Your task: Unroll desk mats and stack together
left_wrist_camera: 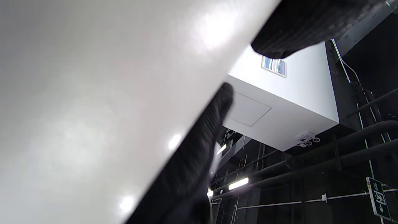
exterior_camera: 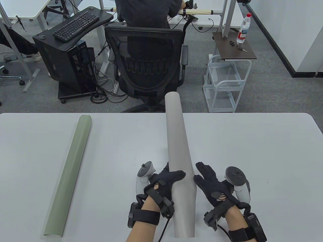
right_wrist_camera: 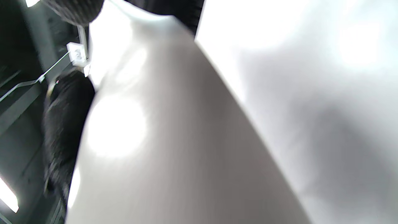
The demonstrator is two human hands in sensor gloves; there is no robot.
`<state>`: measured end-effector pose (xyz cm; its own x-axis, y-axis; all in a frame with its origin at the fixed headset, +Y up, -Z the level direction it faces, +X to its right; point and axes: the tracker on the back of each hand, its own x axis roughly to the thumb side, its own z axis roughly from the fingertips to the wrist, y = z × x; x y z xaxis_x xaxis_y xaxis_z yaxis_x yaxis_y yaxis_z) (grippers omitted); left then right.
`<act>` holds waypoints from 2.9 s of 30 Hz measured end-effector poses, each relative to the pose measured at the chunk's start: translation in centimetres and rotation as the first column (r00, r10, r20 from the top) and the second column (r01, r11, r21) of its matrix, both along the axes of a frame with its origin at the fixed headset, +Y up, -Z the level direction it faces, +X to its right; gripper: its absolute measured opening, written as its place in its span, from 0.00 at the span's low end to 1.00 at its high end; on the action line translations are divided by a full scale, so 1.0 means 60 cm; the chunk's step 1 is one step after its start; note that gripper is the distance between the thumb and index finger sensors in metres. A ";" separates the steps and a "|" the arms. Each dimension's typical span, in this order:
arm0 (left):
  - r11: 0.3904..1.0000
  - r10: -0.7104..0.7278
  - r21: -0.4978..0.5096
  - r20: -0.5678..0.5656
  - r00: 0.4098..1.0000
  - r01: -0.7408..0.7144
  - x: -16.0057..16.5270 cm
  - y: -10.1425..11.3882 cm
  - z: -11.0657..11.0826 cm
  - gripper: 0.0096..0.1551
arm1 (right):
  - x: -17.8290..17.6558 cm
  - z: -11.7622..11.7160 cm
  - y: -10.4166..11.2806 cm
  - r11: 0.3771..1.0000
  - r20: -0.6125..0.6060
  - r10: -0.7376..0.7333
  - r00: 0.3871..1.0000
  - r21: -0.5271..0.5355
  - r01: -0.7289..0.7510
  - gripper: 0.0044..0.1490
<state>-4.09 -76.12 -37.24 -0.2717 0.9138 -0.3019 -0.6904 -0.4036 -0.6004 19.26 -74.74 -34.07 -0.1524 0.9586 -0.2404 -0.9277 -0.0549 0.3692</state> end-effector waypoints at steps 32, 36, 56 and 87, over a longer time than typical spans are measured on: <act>0.939 0.304 -0.156 -0.029 0.952 -0.305 0.009 -0.033 0.014 0.55 | 0.026 -0.060 0.030 0.984 0.125 -0.165 0.978 0.086 0.155 0.28; 0.931 0.333 -0.156 -0.013 0.943 -0.331 0.010 -0.032 0.014 0.48 | 0.023 -0.060 0.031 0.985 0.102 -0.163 0.981 0.080 0.155 0.28; 0.917 0.386 -0.087 -0.063 0.921 -0.390 -0.001 -0.020 0.014 0.52 | 0.078 -0.061 0.034 0.991 0.187 -0.099 0.977 0.107 0.080 0.27; 0.820 0.556 -0.076 -0.133 0.821 -0.567 -0.031 -0.016 0.010 0.54 | 0.137 -0.052 0.017 0.992 0.284 -0.094 0.954 0.107 0.066 0.27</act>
